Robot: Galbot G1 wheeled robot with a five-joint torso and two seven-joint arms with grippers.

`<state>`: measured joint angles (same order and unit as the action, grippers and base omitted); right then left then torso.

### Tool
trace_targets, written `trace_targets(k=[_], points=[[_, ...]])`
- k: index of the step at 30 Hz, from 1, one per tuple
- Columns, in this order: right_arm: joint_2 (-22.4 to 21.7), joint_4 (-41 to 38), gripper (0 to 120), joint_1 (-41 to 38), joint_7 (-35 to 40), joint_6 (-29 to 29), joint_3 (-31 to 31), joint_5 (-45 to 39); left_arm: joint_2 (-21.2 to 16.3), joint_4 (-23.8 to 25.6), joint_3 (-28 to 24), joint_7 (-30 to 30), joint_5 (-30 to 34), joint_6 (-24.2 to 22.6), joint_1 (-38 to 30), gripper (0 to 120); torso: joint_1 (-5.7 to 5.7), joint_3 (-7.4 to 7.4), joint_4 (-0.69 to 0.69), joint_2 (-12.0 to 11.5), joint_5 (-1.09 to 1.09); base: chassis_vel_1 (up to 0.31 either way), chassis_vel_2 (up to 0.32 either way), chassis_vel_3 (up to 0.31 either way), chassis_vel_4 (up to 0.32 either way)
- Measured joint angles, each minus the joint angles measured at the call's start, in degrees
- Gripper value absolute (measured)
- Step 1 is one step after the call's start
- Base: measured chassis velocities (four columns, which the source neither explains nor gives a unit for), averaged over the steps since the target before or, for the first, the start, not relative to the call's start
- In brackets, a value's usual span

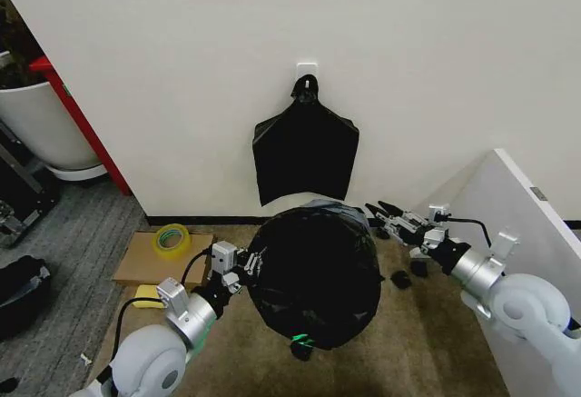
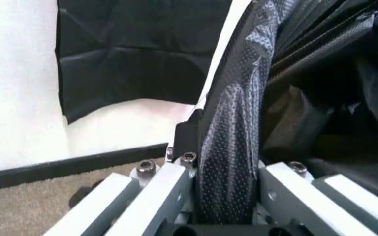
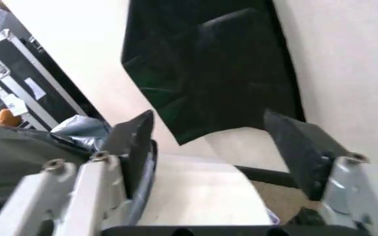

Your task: Place the garbage bag over the trash bin.

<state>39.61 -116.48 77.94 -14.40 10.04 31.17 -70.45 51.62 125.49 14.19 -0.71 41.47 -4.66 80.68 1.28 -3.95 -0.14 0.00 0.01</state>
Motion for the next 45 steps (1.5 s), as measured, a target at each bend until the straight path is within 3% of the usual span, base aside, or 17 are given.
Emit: trace_targets(k=[3,9,11,17,24,31,33,35,38,39,45], points=[[-0.15,-0.25,72,0.51,0.65,0.22,0.72,-0.01,0.30,0.01,0.00,0.94,0.63,-0.52,-0.02,1,0.00,0.00,0.00,0.00,0.00,0.000,0.000,0.000,0.000],[0.62,-8.00,96,2.36,9.24,1.67,3.66,5.26,3.24,-2.50,-0.21,13.64,6.67,-4.39,-2.46,1,0.00,0.00,0.00,0.00,-0.03,0.000,0.000,0.000,0.000],[1.12,-10.68,95,2.96,11.97,3.07,3.56,8.24,3.82,-4.20,-0.37,16.24,6.68,-4.48,-3.16,1,0.00,0.00,0.00,0.00,0.00,0.000,0.000,0.000,0.000],[4.45,-23.00,72,4.92,24.69,14.43,-1.08,17.16,7.24,-7.03,-2.37,20.64,4.98,-4.31,-5.44,1,0.00,0.00,-0.01,0.00,-0.03,0.000,0.000,0.000,0.000],[8.54,-24.20,48,4.32,29.86,21.17,-8.70,23.29,10.39,-8.42,-6.31,20.78,-1.94,-2.90,-6.25,1,0.00,0.00,0.00,0.00,0.00,0.000,0.000,0.000,0.000],[11.99,-22.32,20,1.67,29.67,25.31,-16.13,28.32,11.26,-8.57,-11.01,21.14,-8.36,-2.21,-6.98,1,0.00,0.00,0.00,0.00,-0.01,0.000,0.000,0.000,0.000],[12.55,-21.98,17,1.26,29.85,25.88,-17.23,29.36,11.44,-8.62,-11.43,21.29,-9.08,-2.27,-7.13,1,0.00,0.00,0.00,0.00,0.00,0.000,0.000,0.000,0.000],[13.97,-20.44,5,-0.56,31.11,29.15,-20.84,33.85,12.21,-9.27,-13.13,21.54,-12.99,-2.72,-7.78,1,0.00,0.00,0.00,0.00,0.00,0.000,0.000,0.000,0.000],[14.13,-20.24,5,-0.80,31.31,29.70,-21.24,34.36,12.24,-9.36,-13.28,21.54,-13.29,-2.74,-7.83,1,0.00,0.00,0.00,0.00,0.00,0.000,0.000,0.000,0.000],[15.05,-18.26,0,-2.80,33.11,31.95,-24.30,37.65,12.80,-10.18,-14.64,21.54,-15.72,-2.98,-8.13,1,0.00,0.00,-0.01,-0.01,-0.02,0.000,0.000,0.000,0.000],[18.92,-8.08,0,-10.22,35.52,32.40,-32.41,44.61,13.25,-10.24,-15.80,21.55,-18.94,-3.58,-7.50,1,0.00,0.00,0.01,-0.01,0.00,0.000,0.000,0.000,0.000]])
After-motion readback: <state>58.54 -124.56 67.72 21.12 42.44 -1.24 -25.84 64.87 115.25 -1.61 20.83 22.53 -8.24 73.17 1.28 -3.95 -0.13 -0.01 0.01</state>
